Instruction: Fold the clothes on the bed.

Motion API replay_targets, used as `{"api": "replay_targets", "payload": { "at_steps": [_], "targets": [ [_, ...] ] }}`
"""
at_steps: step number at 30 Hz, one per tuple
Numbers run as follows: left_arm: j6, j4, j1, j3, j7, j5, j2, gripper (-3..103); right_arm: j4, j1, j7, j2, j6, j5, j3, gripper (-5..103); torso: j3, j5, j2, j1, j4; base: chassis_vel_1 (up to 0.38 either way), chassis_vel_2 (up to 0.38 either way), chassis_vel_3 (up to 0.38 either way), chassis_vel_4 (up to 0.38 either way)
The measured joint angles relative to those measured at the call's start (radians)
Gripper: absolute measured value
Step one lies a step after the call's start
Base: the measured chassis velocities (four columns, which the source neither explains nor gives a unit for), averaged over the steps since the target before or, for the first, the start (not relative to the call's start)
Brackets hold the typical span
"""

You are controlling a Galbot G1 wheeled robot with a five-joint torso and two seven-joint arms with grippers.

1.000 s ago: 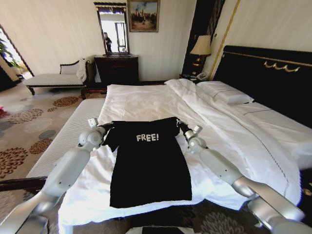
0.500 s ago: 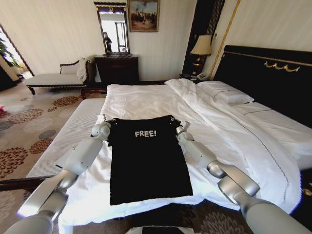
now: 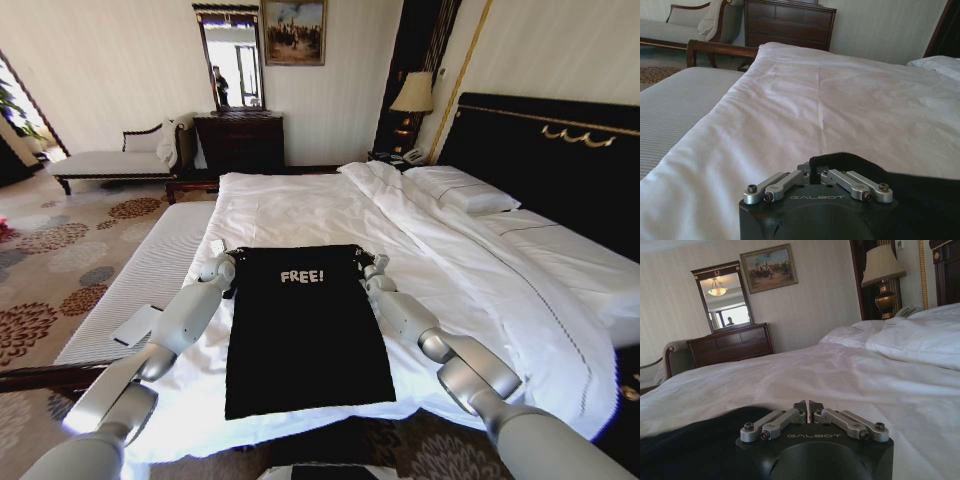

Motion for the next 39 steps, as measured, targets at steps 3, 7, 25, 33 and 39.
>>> {"api": "replay_targets", "payload": {
  "at_steps": [3,7,25,33,39],
  "targets": [
    [-0.006,-0.015,0.015,-0.005,-0.013,-0.007,0.006,15,0.015,0.0,-0.02,-0.003,0.007,0.0,0.0,15,0.0,0.0001,0.0,0.0,0.0002,0.0,0.0,0.0,0.0],
    [-0.006,-0.032,0.035,-0.019,-0.028,-0.023,0.027,26,0.03,0.006,-0.017,-0.009,0.003,-0.012,0.002,26,0.0,0.0001,0.0,0.0,0.0004,0.0,0.0,0.0,0.0],
    [0.078,-0.347,0.244,-0.397,-0.107,-0.345,0.295,96,0.371,-0.096,0.096,-0.094,-0.095,0.15,0.001,95,0.0,0.0004,0.0,0.0,0.0019,0.0,0.0,0.0,0.0],
    [0.182,-0.518,0.512,-0.584,-0.082,-0.376,0.369,100,0.493,-0.191,0.124,-0.18,-0.104,0.139,0.033,100,0.0,-0.0002,0.0,0.0,-0.0006,0.0,0.0,0.0,0.0],
    [0.187,-0.603,0.634,-0.789,-0.088,-0.421,0.35,100,0.526,-0.202,0.142,-0.217,-0.174,0.193,0.036,100,0.0,0.0001,0.0,0.0,-0.0001,0.0,0.0,0.0,0.0]
  ]
}}
